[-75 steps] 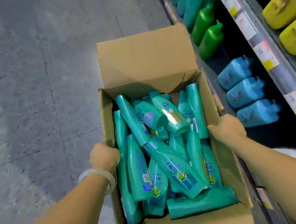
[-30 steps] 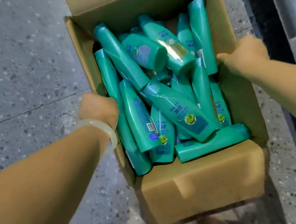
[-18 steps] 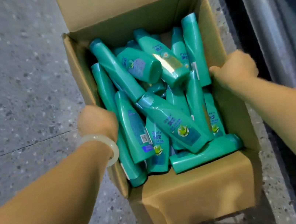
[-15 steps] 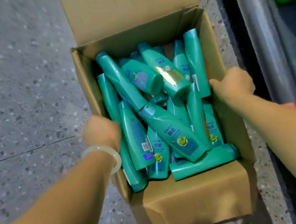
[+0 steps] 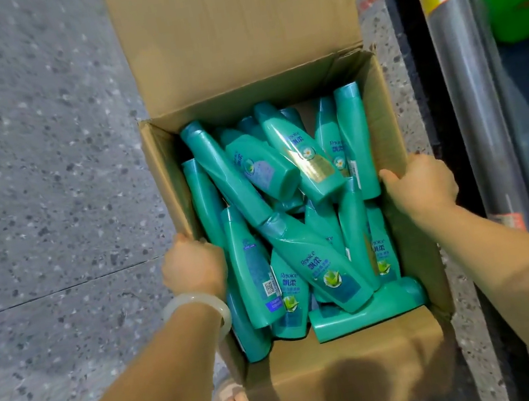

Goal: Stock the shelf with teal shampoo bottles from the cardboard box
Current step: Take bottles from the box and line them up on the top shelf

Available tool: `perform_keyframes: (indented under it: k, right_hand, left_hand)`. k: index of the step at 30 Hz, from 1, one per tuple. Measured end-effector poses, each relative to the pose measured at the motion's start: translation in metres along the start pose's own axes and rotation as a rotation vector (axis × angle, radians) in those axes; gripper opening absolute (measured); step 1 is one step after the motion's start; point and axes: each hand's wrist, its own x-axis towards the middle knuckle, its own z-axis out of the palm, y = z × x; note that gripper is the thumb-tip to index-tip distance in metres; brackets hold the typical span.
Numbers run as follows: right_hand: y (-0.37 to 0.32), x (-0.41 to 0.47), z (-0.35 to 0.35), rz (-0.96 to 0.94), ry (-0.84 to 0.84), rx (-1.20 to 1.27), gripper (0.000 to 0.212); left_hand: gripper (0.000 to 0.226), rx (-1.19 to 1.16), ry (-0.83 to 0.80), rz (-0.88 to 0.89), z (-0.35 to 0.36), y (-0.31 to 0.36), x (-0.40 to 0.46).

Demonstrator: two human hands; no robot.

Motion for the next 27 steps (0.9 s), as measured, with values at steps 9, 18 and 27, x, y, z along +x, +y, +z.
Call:
perform_keyframes:
  k: [9, 18, 27]
  right_hand:
    - [-0.008, -0.018, -0.016, 0.030, -0.046, 0.126, 0.044]
    - [-0.065, -0.032, -0.006, -0.230, -0.439, 0.598, 0.094]
    - [-0.086, -0.009, 0.007, -0.228, -0.462, 0.177, 0.082]
  left_hand:
    - [0.042, -0.211, -0.116, -0.177, -0.019, 0.009, -0.013]
    - [0.055, -0.524, -0.096, 0.024, -0.010, 0.094, -0.048]
    - [0.029, -0.349, -0.368, -0.017, -0.004, 0.134, -0.008]
